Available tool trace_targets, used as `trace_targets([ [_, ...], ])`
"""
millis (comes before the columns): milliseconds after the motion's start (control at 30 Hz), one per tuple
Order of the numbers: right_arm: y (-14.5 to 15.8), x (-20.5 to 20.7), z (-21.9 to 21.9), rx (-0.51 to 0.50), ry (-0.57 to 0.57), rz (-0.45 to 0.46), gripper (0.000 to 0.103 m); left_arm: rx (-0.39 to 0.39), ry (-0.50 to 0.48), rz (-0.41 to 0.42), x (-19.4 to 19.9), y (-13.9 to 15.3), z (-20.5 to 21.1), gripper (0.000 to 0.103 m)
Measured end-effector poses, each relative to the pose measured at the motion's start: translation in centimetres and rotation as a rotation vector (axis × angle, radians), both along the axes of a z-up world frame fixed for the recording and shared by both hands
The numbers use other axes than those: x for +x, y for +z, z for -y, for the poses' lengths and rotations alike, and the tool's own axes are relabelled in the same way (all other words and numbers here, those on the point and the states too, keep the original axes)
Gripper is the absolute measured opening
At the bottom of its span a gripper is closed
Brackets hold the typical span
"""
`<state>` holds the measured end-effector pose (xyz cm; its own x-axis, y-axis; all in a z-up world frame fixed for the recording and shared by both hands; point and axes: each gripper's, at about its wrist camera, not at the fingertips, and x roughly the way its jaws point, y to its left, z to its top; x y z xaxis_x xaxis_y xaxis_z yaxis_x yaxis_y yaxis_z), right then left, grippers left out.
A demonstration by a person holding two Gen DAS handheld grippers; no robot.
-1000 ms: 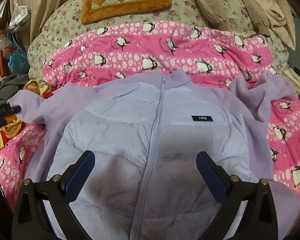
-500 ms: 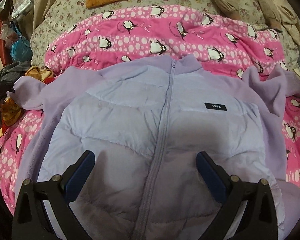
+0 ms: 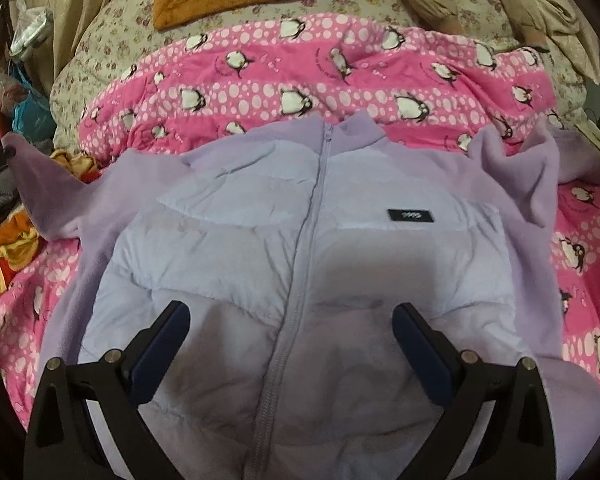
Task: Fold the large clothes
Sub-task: 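Grasp the fleece sleeve cuff with the left gripper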
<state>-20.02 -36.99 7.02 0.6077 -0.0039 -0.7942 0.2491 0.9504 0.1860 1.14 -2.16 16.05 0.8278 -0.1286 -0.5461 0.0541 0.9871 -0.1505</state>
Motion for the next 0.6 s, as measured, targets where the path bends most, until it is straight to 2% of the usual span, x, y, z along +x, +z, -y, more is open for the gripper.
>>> trace_targets([
  [133,1.9,-0.5,2.7,-0.047,-0.044,-0.005,0.103,-0.010,-0.225,-0.010,-3.2,1.3,7.8,0.000],
  [300,3.5,-2.2,8.2,-0.086,-0.146,0.006,0.103,-0.067,-0.469,-0.082,-7.7,1.2,17.4,0.000],
  [467,3.7,-3.3,15.1,-0.152,-0.211,-0.049,0.103,-0.068,-0.587,-0.140,-10.6,-1.0,24.8,0.000],
  [600,3.4,-3.7,20.5,-0.202,-0.282,-0.103,0.103,-0.109,-0.689,-0.225,-12.0,-3.6,30.0,0.000],
])
